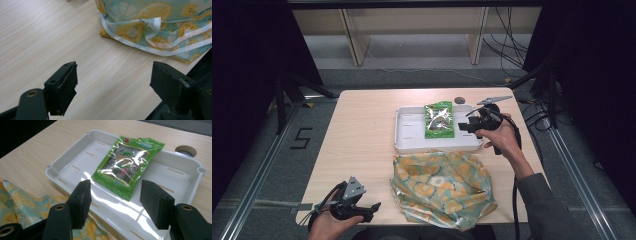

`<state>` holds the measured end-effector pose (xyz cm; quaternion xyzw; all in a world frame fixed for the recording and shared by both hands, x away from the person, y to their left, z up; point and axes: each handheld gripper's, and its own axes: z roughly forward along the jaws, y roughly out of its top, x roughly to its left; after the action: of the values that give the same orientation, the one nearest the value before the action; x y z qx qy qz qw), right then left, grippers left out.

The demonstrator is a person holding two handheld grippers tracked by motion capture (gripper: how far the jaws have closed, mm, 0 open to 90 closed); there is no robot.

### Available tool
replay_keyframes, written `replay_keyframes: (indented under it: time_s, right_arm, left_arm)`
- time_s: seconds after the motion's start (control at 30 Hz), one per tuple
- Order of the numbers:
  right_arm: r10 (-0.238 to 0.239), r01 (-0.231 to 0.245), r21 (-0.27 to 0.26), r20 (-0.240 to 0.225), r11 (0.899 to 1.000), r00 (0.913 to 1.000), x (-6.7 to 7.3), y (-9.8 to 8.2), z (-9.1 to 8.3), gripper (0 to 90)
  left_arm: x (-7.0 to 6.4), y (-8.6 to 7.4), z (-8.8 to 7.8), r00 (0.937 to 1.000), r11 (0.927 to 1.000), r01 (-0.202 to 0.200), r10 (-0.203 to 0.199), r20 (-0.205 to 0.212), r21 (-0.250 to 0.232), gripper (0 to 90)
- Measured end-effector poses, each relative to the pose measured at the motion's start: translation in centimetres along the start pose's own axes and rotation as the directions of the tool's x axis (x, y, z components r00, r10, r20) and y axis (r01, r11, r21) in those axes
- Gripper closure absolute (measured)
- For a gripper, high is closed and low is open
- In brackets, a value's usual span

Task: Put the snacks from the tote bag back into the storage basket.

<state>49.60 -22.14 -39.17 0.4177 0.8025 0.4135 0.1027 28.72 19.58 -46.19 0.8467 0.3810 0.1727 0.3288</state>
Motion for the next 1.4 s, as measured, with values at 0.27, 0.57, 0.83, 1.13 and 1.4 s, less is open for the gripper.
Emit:
replay_keyframes:
  time_s: [0.27,0.57,0.83,1.13,1.4]
  right_arm:
    - [0.012,-0.012,0.005,-0.008,1.000,0.9999,1.2,-1.0,-1.2,40.8]
    - [0.006,-0.006,0.011,-0.001,1.000,1.0000,1.3,-2.9,-2.6,39.6]
    - [0.002,-0.002,-0.011,0.037,1.000,0.9993,1.3,-4.5,-4.0,38.2]
    - [0.032,-0.030,-0.025,0.063,0.999,0.9975,1.4,-6.6,-5.7,36.8]
    - [0.025,-0.022,-0.024,0.099,0.999,0.9948,1.1,-8.1,-6.4,36.9]
  left_arm:
    - [0.0,0.0,-0.1,1.0000,1.0000,-0.002,0.002,-0.002,0.004,21.1]
    - [0.0,0.0,-0.1,1.0000,0.9999,-0.006,0.006,-0.003,0.008,21.1]
    - [-0.1,0.0,-0.1,1.0000,0.9999,0.001,-0.001,0.004,0.015,21.1]
    - [-0.1,0.0,0.0,1.0000,0.9999,0.009,-0.009,0.000,0.010,21.1]
    - [0.0,0.0,0.0,1.0000,0.9999,-0.007,0.007,-0.005,0.010,21.1]
